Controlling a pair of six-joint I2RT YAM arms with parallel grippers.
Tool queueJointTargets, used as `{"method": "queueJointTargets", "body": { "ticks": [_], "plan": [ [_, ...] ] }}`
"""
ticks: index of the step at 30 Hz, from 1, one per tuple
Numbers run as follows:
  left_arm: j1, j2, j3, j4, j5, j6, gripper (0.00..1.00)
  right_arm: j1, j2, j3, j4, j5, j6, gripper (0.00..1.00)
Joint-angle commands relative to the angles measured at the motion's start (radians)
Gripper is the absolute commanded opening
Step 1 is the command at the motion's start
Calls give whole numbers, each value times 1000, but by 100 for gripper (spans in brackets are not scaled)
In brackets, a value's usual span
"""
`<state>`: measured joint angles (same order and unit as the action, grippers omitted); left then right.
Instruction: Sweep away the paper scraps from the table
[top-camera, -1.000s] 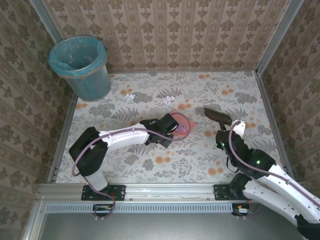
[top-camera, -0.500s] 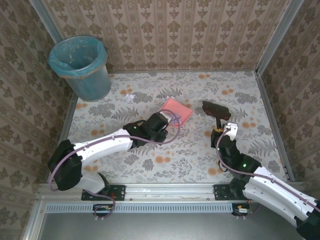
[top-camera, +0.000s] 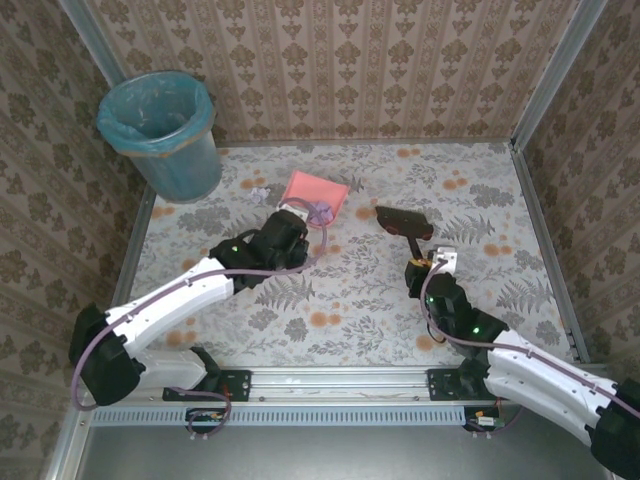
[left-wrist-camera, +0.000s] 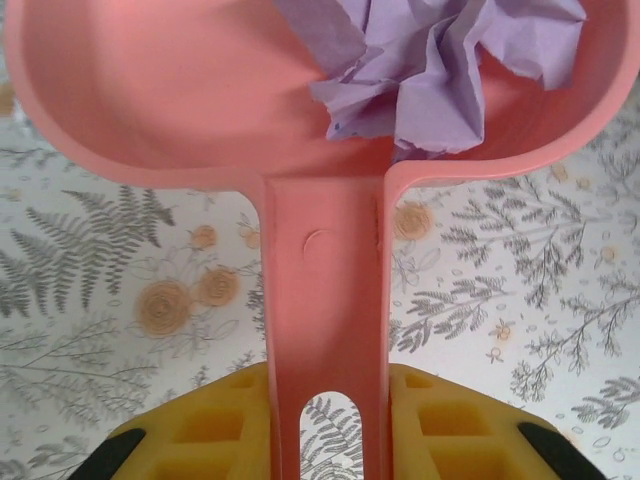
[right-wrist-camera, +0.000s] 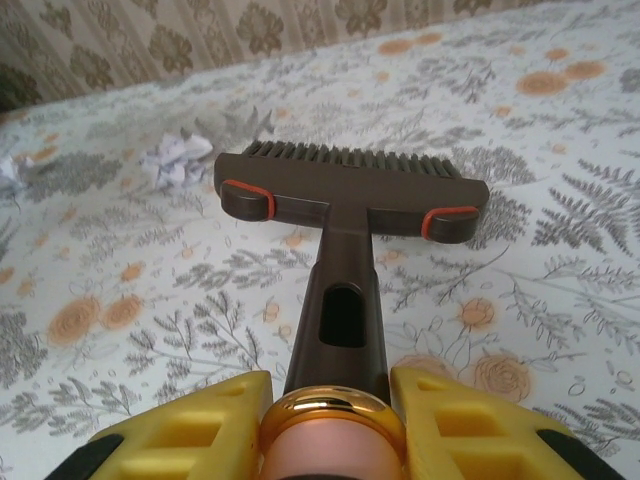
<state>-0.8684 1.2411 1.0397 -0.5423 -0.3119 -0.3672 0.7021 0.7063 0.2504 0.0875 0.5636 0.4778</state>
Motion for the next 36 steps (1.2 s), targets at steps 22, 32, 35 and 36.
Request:
{"method": "queueJointTargets", "body": {
  "ticks": [22, 32, 35, 36],
  "plan": [
    [725, 179, 733, -312, 346, -226, 0, -32, 192, 74, 50, -49, -38, 0],
    [915, 461, 1061, -297, 691, -420, 0, -65, 109, 32, 57, -50, -57, 0],
    [945, 528, 1139, -291, 764, -471, 0, -71, 111, 31, 59, -54, -61, 0],
    [957, 551, 1158, -284, 791, -491, 0, -72, 111, 30, 60, -55, -62, 0]
  ]
}}
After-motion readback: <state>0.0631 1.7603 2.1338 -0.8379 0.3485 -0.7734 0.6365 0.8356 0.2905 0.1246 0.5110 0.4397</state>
